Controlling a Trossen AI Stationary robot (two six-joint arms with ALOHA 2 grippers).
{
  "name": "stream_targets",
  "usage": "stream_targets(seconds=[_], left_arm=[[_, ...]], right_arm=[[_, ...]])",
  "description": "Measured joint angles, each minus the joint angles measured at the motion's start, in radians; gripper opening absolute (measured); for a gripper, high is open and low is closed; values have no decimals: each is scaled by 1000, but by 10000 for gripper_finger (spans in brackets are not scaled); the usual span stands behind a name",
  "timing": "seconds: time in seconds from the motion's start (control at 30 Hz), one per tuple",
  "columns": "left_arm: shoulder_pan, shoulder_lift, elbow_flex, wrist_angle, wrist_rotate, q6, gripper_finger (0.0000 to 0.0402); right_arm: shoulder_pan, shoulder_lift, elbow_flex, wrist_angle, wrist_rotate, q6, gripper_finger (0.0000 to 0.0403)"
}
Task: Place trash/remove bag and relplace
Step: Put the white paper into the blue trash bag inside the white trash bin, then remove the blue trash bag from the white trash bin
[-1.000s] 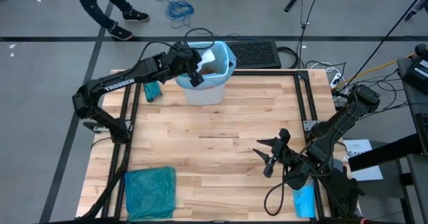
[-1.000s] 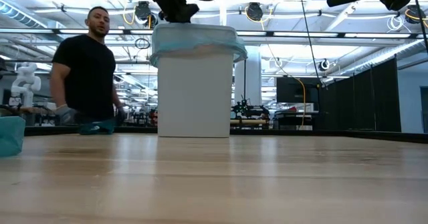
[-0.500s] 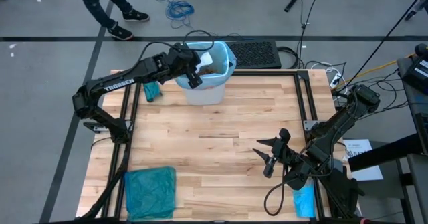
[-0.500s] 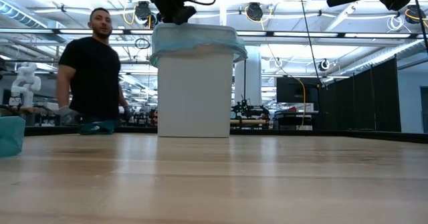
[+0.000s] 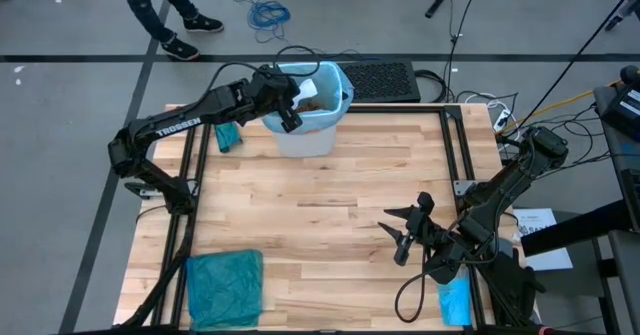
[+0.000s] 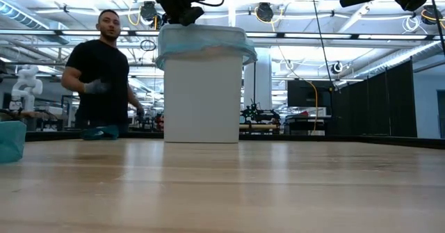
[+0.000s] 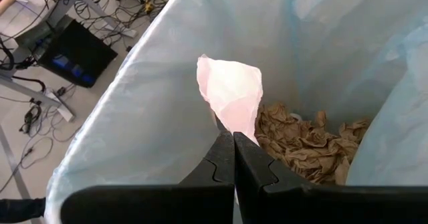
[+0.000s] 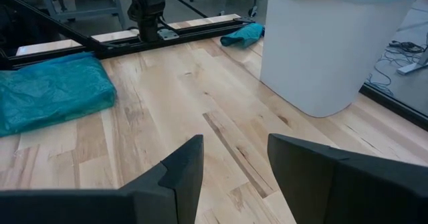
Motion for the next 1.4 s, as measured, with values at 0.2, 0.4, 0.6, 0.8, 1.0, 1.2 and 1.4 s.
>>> stream_targets(seconds=[0.2,0.4,0.6,0.8,1.0,1.2,1.4], left_arm=[[0,0,0,0,0,0,0],[0,0,0,1,0,-22,0],[0,0,0,1,0,-50,33],[0,0,0,1,0,-54,83],[0,0,0,2,2,-79,123],[0,0,0,2,41,-79,148],[0,0,3,8,117,-78,153]], right_arm=[[0,0,0,0,0,0,160],[0,0,0,0,0,2,160],[0,0,0,0,0,2,160],[0,0,0,2,0,2,160],[0,0,0,3,0,2,160],[0,0,0,4,0,1,160],[0,0,0,4,0,0,160]])
